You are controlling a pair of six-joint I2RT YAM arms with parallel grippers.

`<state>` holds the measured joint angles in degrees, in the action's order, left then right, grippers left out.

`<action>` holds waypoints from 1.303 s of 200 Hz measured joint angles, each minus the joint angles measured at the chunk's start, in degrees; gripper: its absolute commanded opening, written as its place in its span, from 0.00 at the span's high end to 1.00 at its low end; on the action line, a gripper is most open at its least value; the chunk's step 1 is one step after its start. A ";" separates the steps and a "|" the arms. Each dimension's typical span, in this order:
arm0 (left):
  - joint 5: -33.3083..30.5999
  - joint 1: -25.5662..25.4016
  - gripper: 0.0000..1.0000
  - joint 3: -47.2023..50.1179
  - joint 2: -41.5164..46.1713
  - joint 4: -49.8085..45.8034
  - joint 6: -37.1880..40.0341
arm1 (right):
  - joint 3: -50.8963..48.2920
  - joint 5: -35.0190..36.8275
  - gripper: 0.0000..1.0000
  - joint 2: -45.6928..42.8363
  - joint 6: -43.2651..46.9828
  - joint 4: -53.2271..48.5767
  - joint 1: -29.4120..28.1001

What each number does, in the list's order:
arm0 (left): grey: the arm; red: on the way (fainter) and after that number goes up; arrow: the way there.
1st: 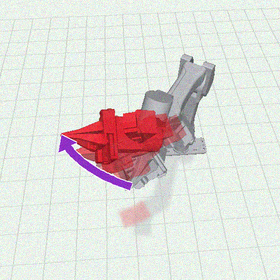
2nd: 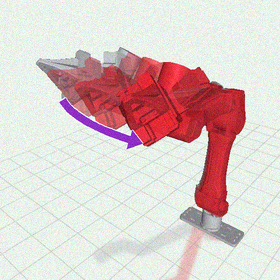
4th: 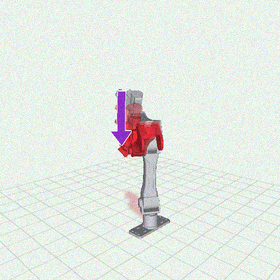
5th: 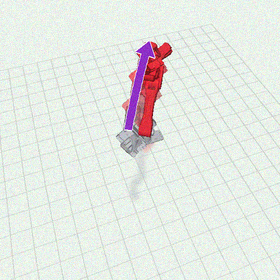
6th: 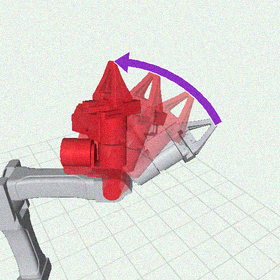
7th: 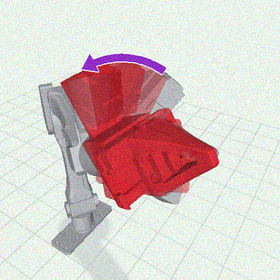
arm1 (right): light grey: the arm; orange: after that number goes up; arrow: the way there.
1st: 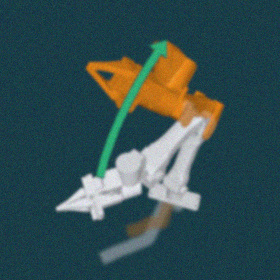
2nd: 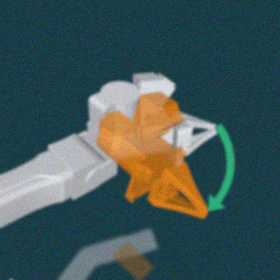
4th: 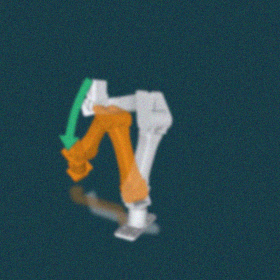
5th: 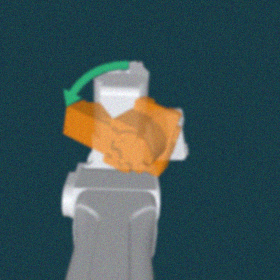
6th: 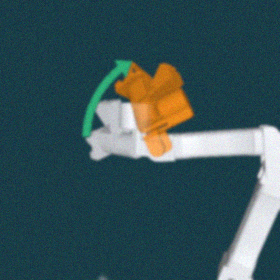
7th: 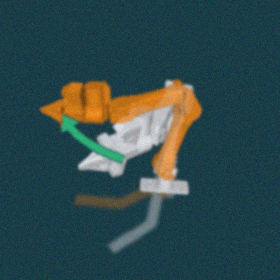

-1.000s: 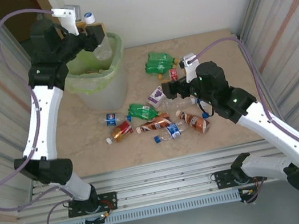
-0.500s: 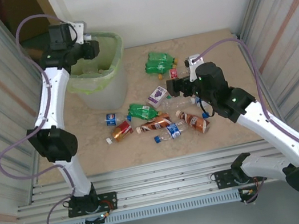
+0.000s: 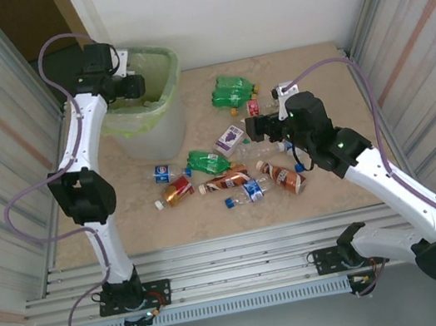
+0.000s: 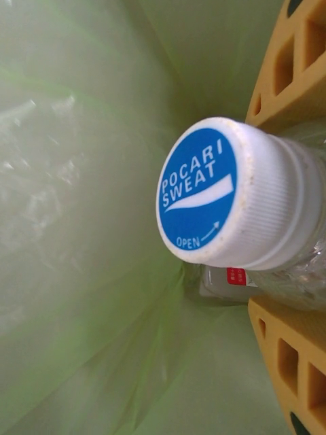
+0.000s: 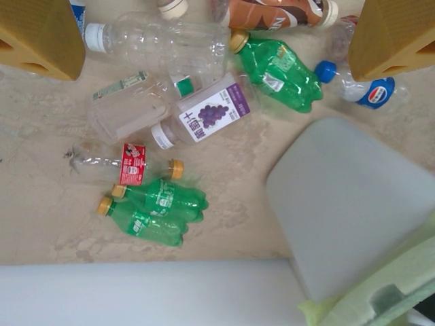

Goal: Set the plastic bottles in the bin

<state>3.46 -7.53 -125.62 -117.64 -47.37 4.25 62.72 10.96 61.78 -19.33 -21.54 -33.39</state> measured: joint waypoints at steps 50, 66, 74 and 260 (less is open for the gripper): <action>-0.09 0.09 0.22 -1.53 -0.15 -1.29 -1.25 | -0.02 0.26 0.02 0.00 -0.90 -0.72 1.25; 0.11 0.09 0.21 -2.14 -0.11 -1.27 -1.49 | -0.02 0.48 0.02 0.04 -1.33 -1.03 1.64; 0.33 0.09 0.21 -2.29 -0.07 -1.25 -1.53 | -0.02 0.68 0.02 0.11 -1.53 -1.14 1.90; 12.59 -2.82 0.10 33.48 36.39 19.43 -10.91 | -1.03 -5.18 0.02 9.57 -16.28 -19.02 22.62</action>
<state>16.05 -10.35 -92.14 -81.25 -27.94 -6.66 61.69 5.78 71.35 -35.62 -40.56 -10.76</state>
